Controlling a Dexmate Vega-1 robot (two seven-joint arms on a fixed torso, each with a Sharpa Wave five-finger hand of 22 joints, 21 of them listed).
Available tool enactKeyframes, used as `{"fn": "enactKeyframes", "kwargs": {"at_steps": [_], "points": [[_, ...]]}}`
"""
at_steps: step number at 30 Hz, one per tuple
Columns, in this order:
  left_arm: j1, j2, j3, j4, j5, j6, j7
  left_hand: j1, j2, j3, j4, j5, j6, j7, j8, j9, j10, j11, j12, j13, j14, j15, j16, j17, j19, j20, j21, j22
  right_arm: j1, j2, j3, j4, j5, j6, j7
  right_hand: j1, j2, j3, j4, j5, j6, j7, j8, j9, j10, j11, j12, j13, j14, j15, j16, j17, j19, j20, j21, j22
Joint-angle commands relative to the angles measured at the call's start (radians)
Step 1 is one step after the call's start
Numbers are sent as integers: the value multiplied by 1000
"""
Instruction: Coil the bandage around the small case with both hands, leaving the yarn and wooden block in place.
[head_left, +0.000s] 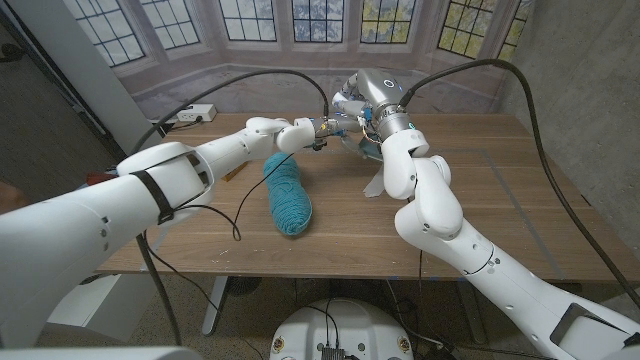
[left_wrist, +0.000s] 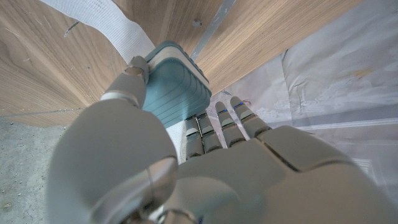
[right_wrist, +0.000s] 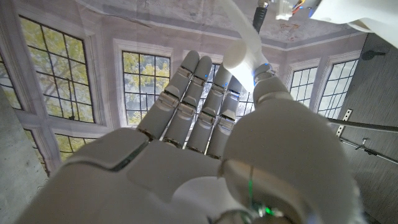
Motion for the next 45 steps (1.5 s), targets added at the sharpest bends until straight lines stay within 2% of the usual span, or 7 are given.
{"fn": "enactKeyframes", "kwargs": {"at_steps": [1,20,31,45], "points": [[-35,-40,28,82,-6,-24,30,-4,8,10,8,7,12,1,191,2,4,4,3,1,4,1,-2,1,-4,2,0,3,-31,18,-2,-29,-28,10,32,8,2,-2,-2,-3,2,4,-4,3,5,4,3,4,10,-111,0,4,2,7,-1,3],[-104,-117,104,258,-41,-64,83,-5,9,9,7,7,12,2,192,1,3,3,3,2,4,3,-1,0,-5,1,0,3,-50,65,-10,-19,-50,14,77,12,6,-7,-1,-4,3,4,-4,3,2,5,3,4,11,-111,0,7,4,7,0,3],[-117,-118,136,266,-64,-67,86,-4,9,10,6,7,10,2,192,1,4,2,3,2,4,2,-2,0,-5,1,1,3,-60,70,-5,-16,-45,15,87,13,8,-10,-1,-5,1,6,-5,3,1,7,1,2,11,-110,-1,9,4,9,0,3],[-123,-110,141,249,-67,-63,87,-5,10,10,7,7,9,2,193,0,2,4,2,3,4,3,-1,0,-5,2,1,3,-70,67,0,-16,-35,15,84,16,11,-13,-1,-5,0,6,-6,3,3,12,2,2,9,-109,-3,11,3,10,-1,3]]}}
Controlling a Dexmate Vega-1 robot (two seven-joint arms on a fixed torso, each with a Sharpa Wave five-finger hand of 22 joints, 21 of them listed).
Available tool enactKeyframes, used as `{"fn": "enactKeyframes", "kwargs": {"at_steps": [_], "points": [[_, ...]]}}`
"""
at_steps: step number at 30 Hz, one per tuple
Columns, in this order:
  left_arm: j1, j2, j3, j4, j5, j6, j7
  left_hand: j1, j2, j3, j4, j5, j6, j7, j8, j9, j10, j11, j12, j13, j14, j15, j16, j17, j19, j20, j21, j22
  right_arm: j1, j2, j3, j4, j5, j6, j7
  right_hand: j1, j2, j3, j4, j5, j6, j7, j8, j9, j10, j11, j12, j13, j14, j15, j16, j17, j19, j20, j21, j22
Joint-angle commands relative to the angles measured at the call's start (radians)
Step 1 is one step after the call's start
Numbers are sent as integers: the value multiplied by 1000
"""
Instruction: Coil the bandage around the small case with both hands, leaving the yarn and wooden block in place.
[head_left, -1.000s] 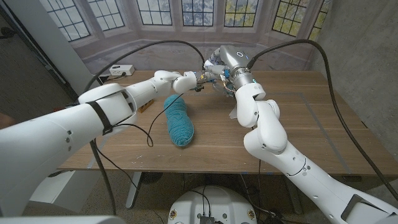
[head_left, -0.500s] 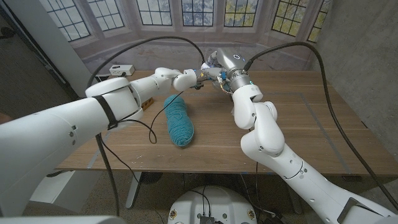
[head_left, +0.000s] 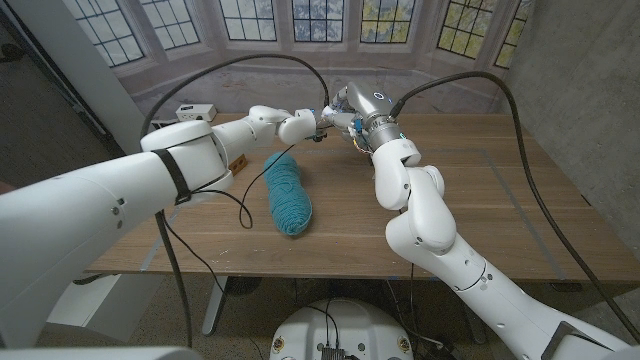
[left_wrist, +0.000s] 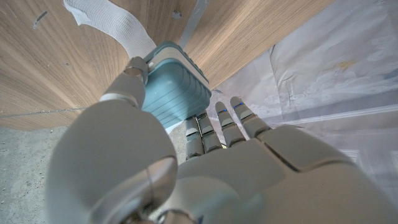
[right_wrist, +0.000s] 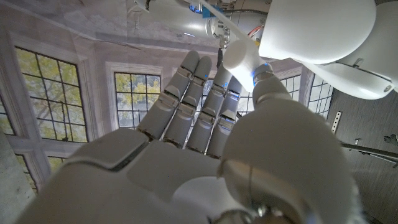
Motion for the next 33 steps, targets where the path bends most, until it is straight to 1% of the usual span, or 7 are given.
{"fn": "enactKeyframes", "kwargs": {"at_steps": [1,10,16,19,22,27,33], "points": [[-9,1,10,-2,-15,0,6,4,10,10,7,4,8,1,193,6,2,4,2,3,4,3,-2,-1,-5,2,1,3,-16,1,8,2,12,0,1,7,2,-2,2,-2,2,5,-6,3,7,6,2,4,9,-110,-3,3,3,10,-1,3],[-17,-12,14,11,-19,6,8,3,10,9,7,4,9,1,193,5,3,4,3,3,3,4,-2,-1,-6,1,1,3,-28,-5,4,-3,24,-3,4,8,4,-3,2,-2,3,5,-6,3,6,6,2,5,10,-110,-5,3,3,9,-1,3],[-22,-13,17,5,-18,6,9,3,11,9,7,4,9,3,194,5,2,6,3,3,4,4,-2,-1,-6,0,1,3,-39,-18,3,-8,42,-2,19,9,4,-4,2,-2,3,5,-6,3,9,5,3,3,10,-109,-6,3,4,10,0,3],[-24,-11,17,-2,-15,6,10,1,11,9,7,4,8,2,194,5,2,2,2,3,5,4,-1,-1,-6,1,1,3,-42,-18,-3,-7,44,-7,22,9,5,-5,2,-2,4,5,-5,3,7,7,2,4,12,-109,-5,5,4,9,0,3],[-25,-7,16,-11,-13,7,10,2,12,10,7,4,7,2,194,5,2,6,3,3,4,4,-2,-1,-5,1,1,3,-45,-22,-5,-8,54,-5,23,9,6,-5,3,-2,4,5,-5,3,6,5,2,4,12,-109,-6,4,4,9,0,3],[-24,3,9,-33,-8,9,8,2,11,10,6,4,7,2,194,5,2,2,3,3,4,4,-2,-1,-5,1,1,3,-48,-28,-9,-7,70,-5,25,11,6,-6,2,-2,4,5,-5,3,7,2,2,3,14,-111,-6,5,4,9,0,3],[-21,7,1,-45,-3,11,4,0,12,11,8,4,6,1,194,5,2,6,3,3,3,3,-2,-1,-5,0,1,3,-44,-37,-15,-5,83,-7,27,12,7,-7,1,-2,5,4,-5,3,7,3,3,5,14,-111,-6,6,5,9,0,3]]}}
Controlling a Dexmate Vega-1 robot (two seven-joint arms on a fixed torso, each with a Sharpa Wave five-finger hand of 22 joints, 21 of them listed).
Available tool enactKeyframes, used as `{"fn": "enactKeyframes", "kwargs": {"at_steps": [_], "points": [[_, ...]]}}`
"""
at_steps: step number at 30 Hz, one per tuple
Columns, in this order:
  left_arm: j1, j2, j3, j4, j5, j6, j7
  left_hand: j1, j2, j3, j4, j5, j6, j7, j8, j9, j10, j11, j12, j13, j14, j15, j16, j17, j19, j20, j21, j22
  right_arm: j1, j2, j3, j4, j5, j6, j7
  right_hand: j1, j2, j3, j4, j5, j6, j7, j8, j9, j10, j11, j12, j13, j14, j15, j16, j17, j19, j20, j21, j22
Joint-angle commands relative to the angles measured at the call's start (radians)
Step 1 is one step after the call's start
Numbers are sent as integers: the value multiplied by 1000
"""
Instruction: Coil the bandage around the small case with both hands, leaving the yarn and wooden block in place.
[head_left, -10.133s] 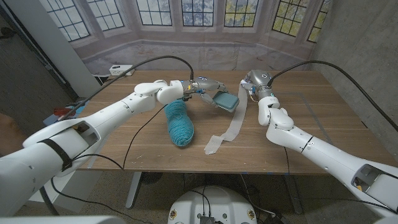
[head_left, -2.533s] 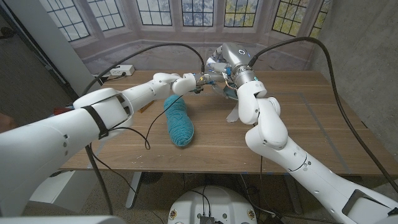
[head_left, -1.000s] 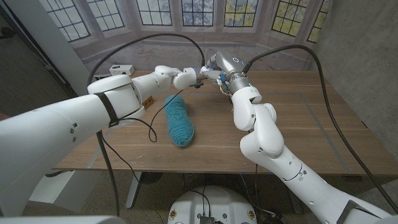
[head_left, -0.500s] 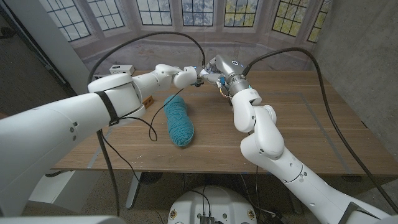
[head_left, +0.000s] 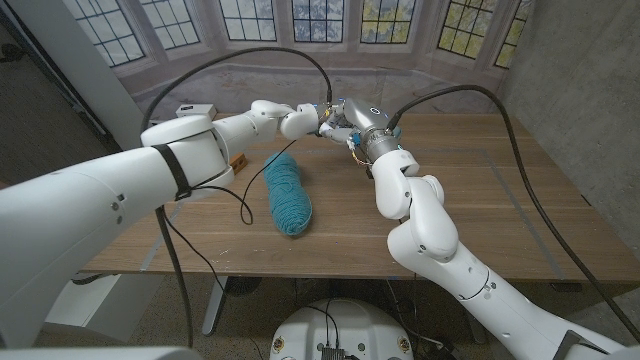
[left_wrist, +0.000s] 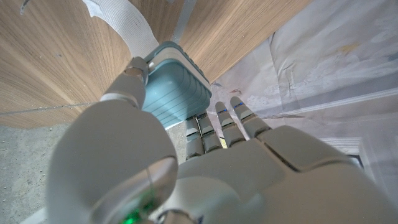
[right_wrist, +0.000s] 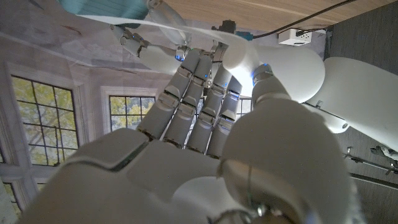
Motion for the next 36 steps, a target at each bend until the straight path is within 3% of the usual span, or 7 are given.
{"fn": "enactKeyframes", "kwargs": {"at_steps": [1,19,36], "points": [[1,11,-14,-30,14,5,-3,-1,9,10,7,4,9,-2,193,4,1,5,3,3,4,4,-2,4,-5,0,1,3,-3,-13,-14,3,28,-7,7,9,3,-3,-3,-2,4,5,-5,2,7,3,3,5,14,-111,-2,5,5,9,0,3],[3,7,-27,-31,21,2,3,-3,10,11,7,5,10,-1,195,3,1,6,3,4,4,4,-2,3,-5,1,1,3,26,-3,-39,57,109,-19,-45,13,6,-5,-4,-2,7,6,-5,2,9,2,4,6,21,-111,-2,6,9,9,1,3],[4,19,-35,-59,26,7,0,-2,11,13,6,4,9,1,195,3,2,5,4,4,4,4,-2,3,-5,1,1,3,47,-12,-51,145,218,-26,-178,22,7,-4,-7,-2,13,0,-3,2,19,-3,7,4,25,-114,-4,8,15,6,3,3]]}}
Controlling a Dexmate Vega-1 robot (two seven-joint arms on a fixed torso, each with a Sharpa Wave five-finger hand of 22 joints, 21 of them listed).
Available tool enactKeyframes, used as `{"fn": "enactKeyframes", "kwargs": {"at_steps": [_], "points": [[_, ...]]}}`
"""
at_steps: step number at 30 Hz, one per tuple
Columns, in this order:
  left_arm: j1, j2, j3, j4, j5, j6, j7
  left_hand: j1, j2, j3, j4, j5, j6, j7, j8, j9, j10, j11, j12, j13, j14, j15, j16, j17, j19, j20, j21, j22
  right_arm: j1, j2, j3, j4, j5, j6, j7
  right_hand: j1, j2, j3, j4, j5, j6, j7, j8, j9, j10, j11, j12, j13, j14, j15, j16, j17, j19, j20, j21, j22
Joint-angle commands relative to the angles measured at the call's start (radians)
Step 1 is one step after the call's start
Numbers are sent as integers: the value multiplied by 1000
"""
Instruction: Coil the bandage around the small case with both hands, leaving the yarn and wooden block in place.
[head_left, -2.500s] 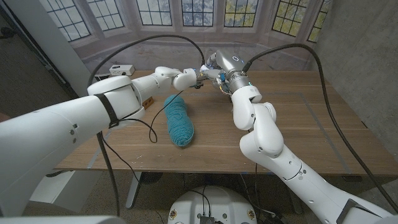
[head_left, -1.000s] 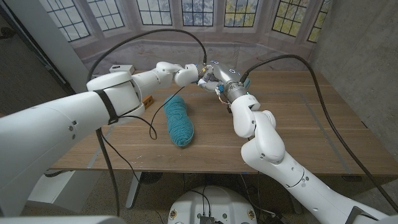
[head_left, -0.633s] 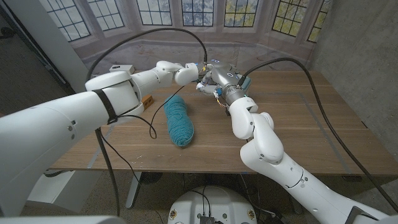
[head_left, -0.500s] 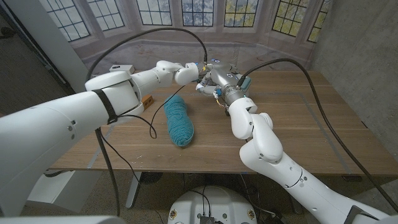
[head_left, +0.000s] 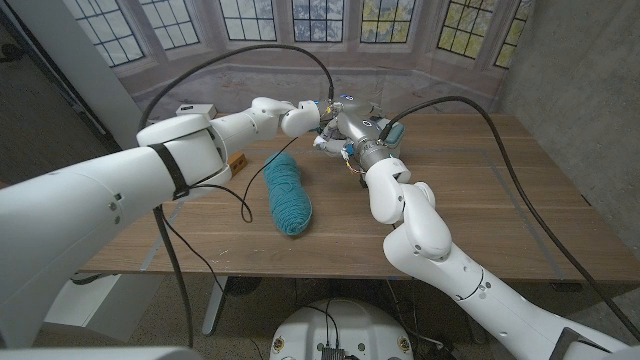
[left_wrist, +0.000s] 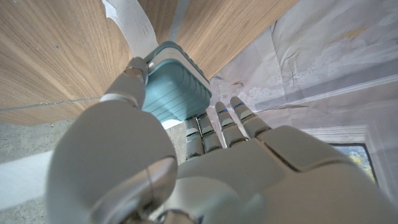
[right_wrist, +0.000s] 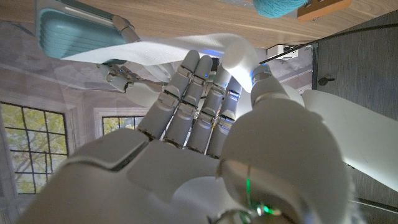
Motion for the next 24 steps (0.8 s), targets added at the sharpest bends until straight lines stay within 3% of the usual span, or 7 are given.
{"fn": "enactKeyframes", "kwargs": {"at_steps": [1,15,24], "points": [[3,10,-14,-28,5,4,0,2,8,13,6,4,7,3,195,3,2,4,3,4,3,4,-2,3,-5,1,1,3,25,-3,-16,104,147,-19,-167,12,-3,2,-2,-2,13,0,-3,3,12,0,7,4,11,-106,0,3,8,-1,3,3],[15,40,-43,-94,12,22,-29,0,9,12,7,4,9,3,196,3,1,6,3,4,4,4,-2,3,-6,1,1,3,47,-22,-44,152,233,-38,-236,21,-7,3,-6,-1,17,-4,-2,2,20,-4,10,5,23,-109,-1,4,12,-7,4,2],[0,21,-46,-57,21,9,-6,-1,9,13,7,4,6,2,196,3,2,6,4,4,3,6,-2,3,-6,1,1,3,73,-44,-78,151,274,-58,-227,20,-11,3,-5,0,19,-4,-1,2,17,-10,9,5,26,-107,-5,3,12,-8,4,2]]}}
